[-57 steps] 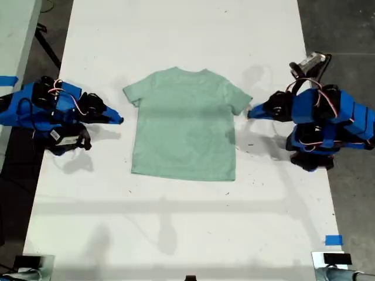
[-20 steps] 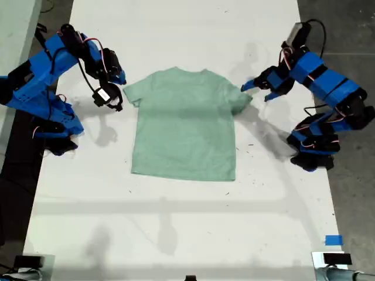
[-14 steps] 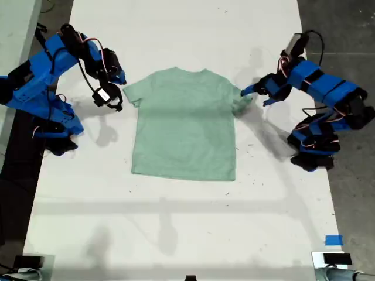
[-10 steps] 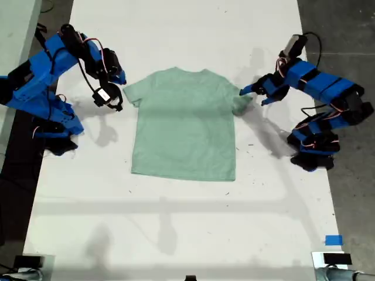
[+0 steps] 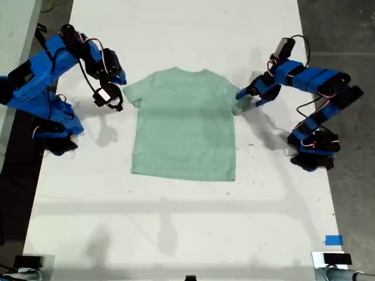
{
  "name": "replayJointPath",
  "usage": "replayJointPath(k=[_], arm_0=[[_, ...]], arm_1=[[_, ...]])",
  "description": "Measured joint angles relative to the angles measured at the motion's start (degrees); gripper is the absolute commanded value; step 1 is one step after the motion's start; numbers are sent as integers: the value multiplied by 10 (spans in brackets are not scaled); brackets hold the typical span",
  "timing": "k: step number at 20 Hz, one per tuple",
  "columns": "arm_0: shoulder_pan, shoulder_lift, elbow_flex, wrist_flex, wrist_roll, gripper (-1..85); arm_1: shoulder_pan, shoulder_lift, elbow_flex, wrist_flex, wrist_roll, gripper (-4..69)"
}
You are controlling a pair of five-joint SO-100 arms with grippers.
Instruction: Fold t-shirt
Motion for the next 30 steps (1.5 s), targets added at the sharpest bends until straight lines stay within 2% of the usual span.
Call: replayJointPath(k=[1, 2, 6, 8, 11, 16, 19, 30], arm_0=[[0, 0, 0, 0, 0, 0], [0, 0, 0, 0, 0, 0], [0, 0, 2, 0, 0, 0], [0, 0, 5, 0, 0, 0], [0, 0, 5, 0, 0, 0], [0, 0, 9, 0, 0, 0], [0, 0, 9, 0, 0, 0], [0, 0, 16, -2, 0, 0]], arm_1=[[0, -14, -17, 0, -2, 121], [0, -26, -31, -1, -2, 61], [-1, -58, -71, -11, -18, -7], [-1, -60, -80, 0, -33, -7], [-1, -61, -111, 60, -47, -7], [-19, -22, -229, 229, -52, -7], [-61, -19, -350, 294, -47, -7], [-192, -136, -596, 308, 33, -7]])
